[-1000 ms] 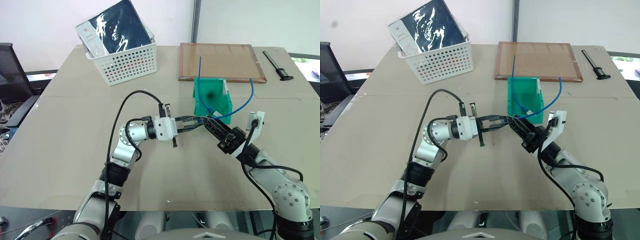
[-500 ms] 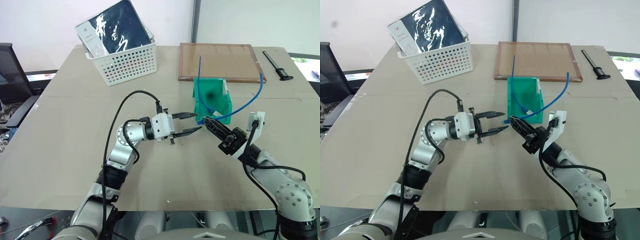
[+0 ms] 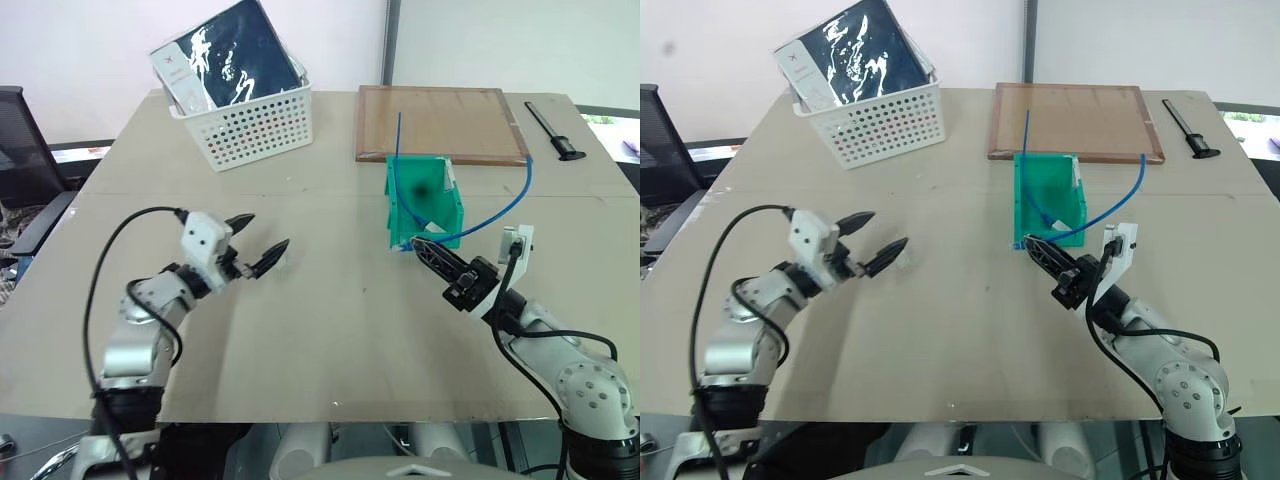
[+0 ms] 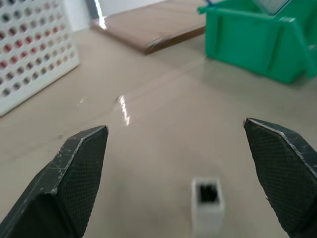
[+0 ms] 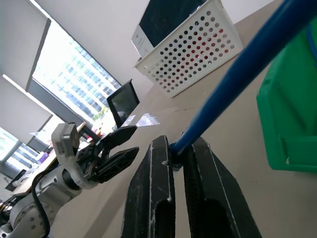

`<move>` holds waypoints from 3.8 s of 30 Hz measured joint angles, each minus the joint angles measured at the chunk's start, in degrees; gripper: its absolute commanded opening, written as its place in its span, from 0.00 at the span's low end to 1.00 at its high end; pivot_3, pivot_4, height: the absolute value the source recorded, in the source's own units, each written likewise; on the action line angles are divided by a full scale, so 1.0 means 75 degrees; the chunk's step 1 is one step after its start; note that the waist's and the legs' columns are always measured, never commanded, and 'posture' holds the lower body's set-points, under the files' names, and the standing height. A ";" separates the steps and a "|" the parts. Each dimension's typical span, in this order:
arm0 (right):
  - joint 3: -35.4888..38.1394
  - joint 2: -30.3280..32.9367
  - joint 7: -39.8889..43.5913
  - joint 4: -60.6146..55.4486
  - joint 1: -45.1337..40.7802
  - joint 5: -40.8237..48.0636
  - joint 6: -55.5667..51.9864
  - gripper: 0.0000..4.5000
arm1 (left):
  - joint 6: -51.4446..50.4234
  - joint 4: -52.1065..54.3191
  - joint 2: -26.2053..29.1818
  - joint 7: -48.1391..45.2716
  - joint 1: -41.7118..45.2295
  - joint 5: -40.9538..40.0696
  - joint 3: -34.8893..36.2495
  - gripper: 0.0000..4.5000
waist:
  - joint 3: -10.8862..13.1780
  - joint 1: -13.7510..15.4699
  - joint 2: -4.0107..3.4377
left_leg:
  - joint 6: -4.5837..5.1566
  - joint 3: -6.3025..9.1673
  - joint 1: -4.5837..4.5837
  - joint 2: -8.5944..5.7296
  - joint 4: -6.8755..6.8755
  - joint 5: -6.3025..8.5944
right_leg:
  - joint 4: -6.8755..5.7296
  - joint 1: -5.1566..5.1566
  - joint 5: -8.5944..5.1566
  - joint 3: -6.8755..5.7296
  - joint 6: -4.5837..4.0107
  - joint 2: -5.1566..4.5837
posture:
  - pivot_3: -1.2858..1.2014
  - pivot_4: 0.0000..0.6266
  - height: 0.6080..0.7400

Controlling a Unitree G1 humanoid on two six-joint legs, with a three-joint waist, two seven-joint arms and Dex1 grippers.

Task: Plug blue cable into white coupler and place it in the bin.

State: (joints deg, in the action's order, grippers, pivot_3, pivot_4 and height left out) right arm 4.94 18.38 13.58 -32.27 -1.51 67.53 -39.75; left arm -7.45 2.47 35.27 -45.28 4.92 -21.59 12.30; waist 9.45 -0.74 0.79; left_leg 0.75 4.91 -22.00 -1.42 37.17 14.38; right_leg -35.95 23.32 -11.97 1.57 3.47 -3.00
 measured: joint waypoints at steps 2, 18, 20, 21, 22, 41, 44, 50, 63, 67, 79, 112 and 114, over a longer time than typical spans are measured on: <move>-0.0028 -0.0001 0.0056 0.0095 -0.0010 -0.0010 -0.0007 0.00 | -0.0019 -0.0062 0.0086 -0.0194 -0.0248 -0.0001 0.0044 0.99 | 0.0000 0.0014 0.0000 | 0.0000 0.0000 0.0000 0.0000 0.0000 0.0000 | 0.0000 0.0000 -0.0002 -0.0001 -0.0003 -0.0001 | 0.52 0.24 0.99; -0.0086 0.0052 0.0113 0.0108 0.0052 -0.0138 -0.0011 0.00 | 0.0385 -0.1650 -0.0137 -0.0701 0.0757 0.0590 -0.0860 0.94 | 0.0000 -0.0002 0.0001 | 0.0000 -0.0006 -0.0002 -0.0001 -0.0001 0.0000 | 0.0000 0.0003 0.0002 -0.0001 0.0000 -0.0002 | 0.52 0.24 0.99; -0.0090 0.0052 0.0108 0.0102 0.0053 -0.0170 -0.0010 0.00 | 0.0488 -0.1851 -0.0158 -0.0702 0.0889 0.0684 -0.0974 0.80 | -0.0001 -0.0004 0.0001 | 0.0000 -0.0006 -0.0001 -0.0001 -0.0001 0.0000 | 0.0000 0.0004 0.0002 0.0000 0.0000 -0.0002 | 0.52 0.24 0.99; -0.0092 0.0051 0.0103 0.0099 0.0056 -0.0205 -0.0010 0.00 | 0.0577 -0.1986 -0.0165 -0.0716 0.0950 0.0769 -0.1039 0.67 | 0.0000 -0.0004 0.0001 | 0.0000 -0.0006 -0.0002 -0.0001 -0.0002 0.0000 | 0.0000 0.0004 0.0002 0.0000 0.0000 -0.0002 | 0.52 0.24 0.99; -0.0092 0.0051 0.0097 0.0095 0.0060 -0.0217 -0.0009 0.00 | 0.0620 -0.2050 -0.0173 -0.0748 0.0965 0.0795 -0.1069 0.59 | 0.0000 -0.0009 0.0001 | 0.0000 -0.0007 -0.0002 0.0000 -0.0002 0.0000 | 0.0000 0.0004 0.0002 0.0001 0.0000 -0.0002 | 0.52 0.24 0.99; -0.0880 0.1777 0.1404 -0.0193 -0.1090 -0.2346 0.0132 0.00 | 0.0490 -0.2063 -0.0742 -0.3096 0.2493 0.0778 -0.2834 0.08 | 0.0000 -0.0014 0.0001 | 0.0000 -0.0034 -0.0009 -0.0009 0.0008 0.0000 | 0.0000 0.0006 0.0003 -0.0005 0.0001 0.0001 | 0.52 0.24 0.99; -0.1365 0.2168 0.1827 -0.0085 -0.1711 -0.2879 -0.0025 0.00 | 0.0607 -0.2181 -0.1022 -0.3123 0.2903 0.1108 -0.3270 0.08 | 0.0000 -0.0011 0.0002 | 0.0000 -0.0040 -0.0013 -0.0015 0.0006 0.0000 | 0.0001 0.0007 0.0002 -0.0009 0.0000 0.0001 | 0.52 0.24 0.99; -0.2237 0.2282 0.2656 0.0594 -0.2934 -0.3740 -0.0189 0.00 | 0.1011 -0.2818 -0.1263 -0.3333 0.3315 0.1715 -0.3851 0.08 | 0.0001 -0.0022 0.0003 | 0.0001 -0.0040 -0.0021 -0.0028 0.0007 0.0000 | 0.0004 0.0011 0.0003 -0.0007 0.0000 -0.0001 | 0.52 0.24 0.99; -0.3585 0.2401 0.4570 0.2075 -0.3944 -0.5669 0.0389 0.00 | 0.1789 -0.3429 -0.1375 -0.3577 0.3499 0.1968 -0.3981 0.08 | 0.0001 -0.0002 0.0004 | 0.0000 -0.0015 -0.0029 -0.0032 0.0019 0.0000 | 0.0003 0.0013 0.0003 -0.0016 0.0001 -0.0007 | 0.52 0.24 0.99; -0.3609 0.2329 0.4929 0.2240 -0.4066 -0.5947 0.0517 0.00 | 0.1820 -0.3428 -0.1386 -0.3572 0.3481 0.1976 -0.3975 0.08 | 0.0001 0.0000 0.0004 | 0.0000 -0.0005 -0.0029 -0.0033 0.0019 0.0000 | 0.0002 0.0013 0.0004 -0.0016 0.0001 -0.0008 | 0.52 0.24 0.99; -0.3708 0.1984 0.5442 0.2546 -0.4246 -0.6666 0.0842 0.00 | 0.1868 -0.3411 -0.1423 -0.3491 0.3405 0.1974 -0.3947 0.08 | -0.0001 0.0006 0.0004 | 0.0000 0.0008 -0.0025 -0.0038 0.0020 -0.0001 | 0.0000 0.0011 0.0004 -0.0017 0.0002 -0.0011 | 0.52 0.24 0.99; -0.4438 0.2066 0.7584 0.3392 -0.5709 -0.7635 0.0811 0.00 | 0.1889 -0.3213 -0.1435 -0.3306 0.3197 0.2008 -0.3897 0.08 | -0.0004 0.0003 0.0003 | -0.0001 0.0011 -0.0018 -0.0039 0.0019 -0.0001 | -0.0004 0.0008 0.0005 -0.0017 0.0001 -0.0016 | 0.52 0.24 0.99; -0.4438 0.2066 0.7635 0.3392 -0.5709 -0.7653 0.0800 0.00 | 0.1889 -0.3201 -0.1437 -0.3300 0.3195 0.2023 -0.3897 0.08 | -0.0004 0.0003 0.0003 | -0.0001 0.0011 -0.0018 -0.0040 0.0019 -0.0001 | -0.0004 0.0008 0.0005 -0.0017 0.0001 -0.0016 | 0.52 0.24 0.99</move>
State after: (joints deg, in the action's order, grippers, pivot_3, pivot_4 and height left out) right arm -28.34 33.87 70.84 -6.82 -44.33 10.13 -33.75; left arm 6.71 -21.54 24.50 -70.03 28.89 -6.41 -16.93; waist 9.42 -0.71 0.80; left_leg 0.74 4.99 -22.13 -1.72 37.32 14.38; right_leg -35.98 23.39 -11.94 1.44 3.48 -3.12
